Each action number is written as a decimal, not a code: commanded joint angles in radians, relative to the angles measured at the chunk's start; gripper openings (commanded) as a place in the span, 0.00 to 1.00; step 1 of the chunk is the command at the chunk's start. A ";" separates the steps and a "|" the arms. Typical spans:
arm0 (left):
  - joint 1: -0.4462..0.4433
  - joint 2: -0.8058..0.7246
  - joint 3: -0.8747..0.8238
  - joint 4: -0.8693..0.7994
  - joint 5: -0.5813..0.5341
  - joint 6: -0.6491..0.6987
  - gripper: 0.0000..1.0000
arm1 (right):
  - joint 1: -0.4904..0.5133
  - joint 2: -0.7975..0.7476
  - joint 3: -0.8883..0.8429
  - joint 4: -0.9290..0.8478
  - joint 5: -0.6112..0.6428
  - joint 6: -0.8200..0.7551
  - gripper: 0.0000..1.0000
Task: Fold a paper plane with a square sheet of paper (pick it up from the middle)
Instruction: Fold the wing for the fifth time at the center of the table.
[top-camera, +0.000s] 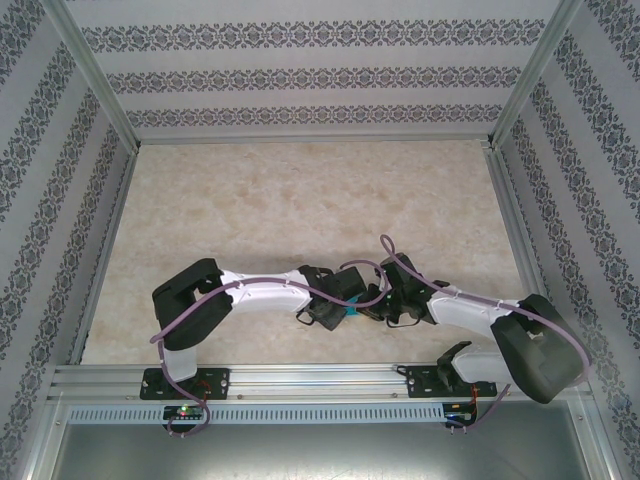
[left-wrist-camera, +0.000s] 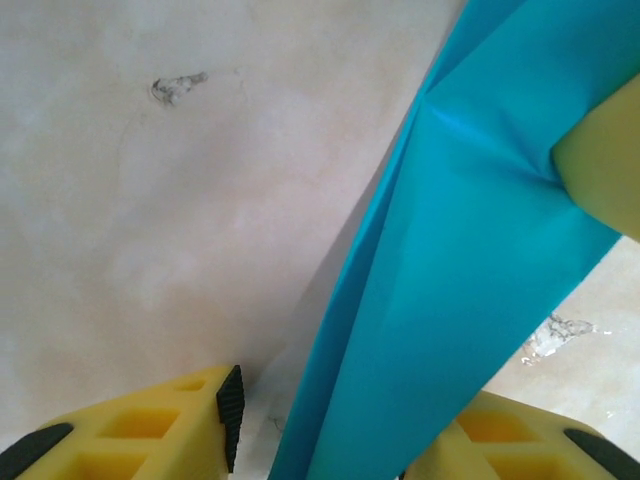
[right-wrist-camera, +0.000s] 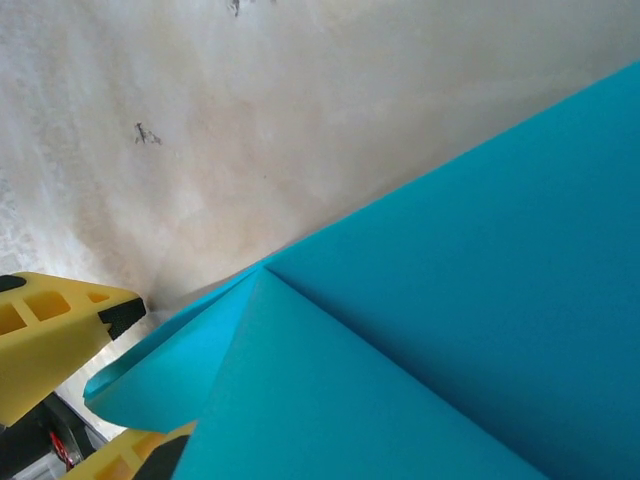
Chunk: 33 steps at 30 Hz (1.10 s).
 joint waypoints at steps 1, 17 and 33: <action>0.026 -0.060 -0.024 -0.017 0.039 0.028 0.47 | 0.013 0.036 -0.006 -0.116 0.080 -0.033 0.00; 0.162 -0.204 -0.020 0.046 0.307 0.009 0.41 | 0.034 0.058 0.008 -0.134 0.107 -0.047 0.00; 0.192 -0.023 -0.004 0.125 0.412 0.011 0.21 | 0.043 0.067 0.009 -0.134 0.106 -0.047 0.00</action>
